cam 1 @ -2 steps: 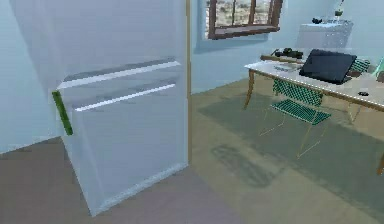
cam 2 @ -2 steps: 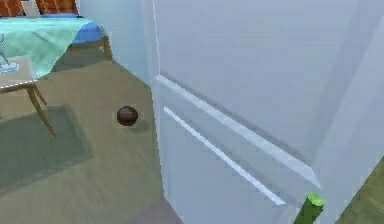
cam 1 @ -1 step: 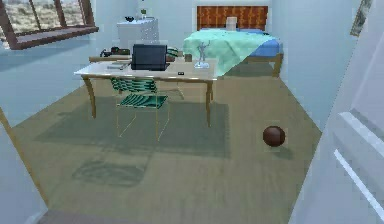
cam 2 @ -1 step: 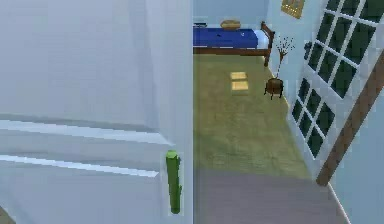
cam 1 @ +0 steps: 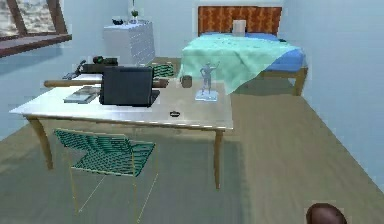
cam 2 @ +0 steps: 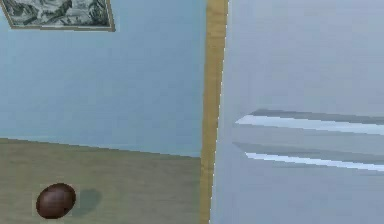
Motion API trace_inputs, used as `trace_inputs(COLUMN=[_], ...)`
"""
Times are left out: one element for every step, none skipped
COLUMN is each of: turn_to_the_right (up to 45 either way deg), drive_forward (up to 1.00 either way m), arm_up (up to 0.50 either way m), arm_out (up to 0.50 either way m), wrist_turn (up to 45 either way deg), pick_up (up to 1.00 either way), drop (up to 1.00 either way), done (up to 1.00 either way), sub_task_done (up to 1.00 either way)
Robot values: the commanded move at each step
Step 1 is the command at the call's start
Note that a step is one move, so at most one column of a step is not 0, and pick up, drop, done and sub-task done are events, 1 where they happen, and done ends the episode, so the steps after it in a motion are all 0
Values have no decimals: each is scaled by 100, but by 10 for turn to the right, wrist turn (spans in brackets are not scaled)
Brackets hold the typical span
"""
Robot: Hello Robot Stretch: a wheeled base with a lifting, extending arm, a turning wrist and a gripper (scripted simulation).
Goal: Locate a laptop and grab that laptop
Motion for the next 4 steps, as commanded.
trace_inputs(turn_to_the_right=[0, 300, 30, 0], drive_forward=[20, 0, 0, 55], arm_up=[0, 0, 0, 0], arm_out=[0, 0, 0, 0], wrist_turn=[0, 0, 0, 0], pick_up=[0, 0, 0, 0], drop=[0, 0, 0, 0], done=[0, 0, 0, 0], sub_task_done=[0, 0, 0, 0])
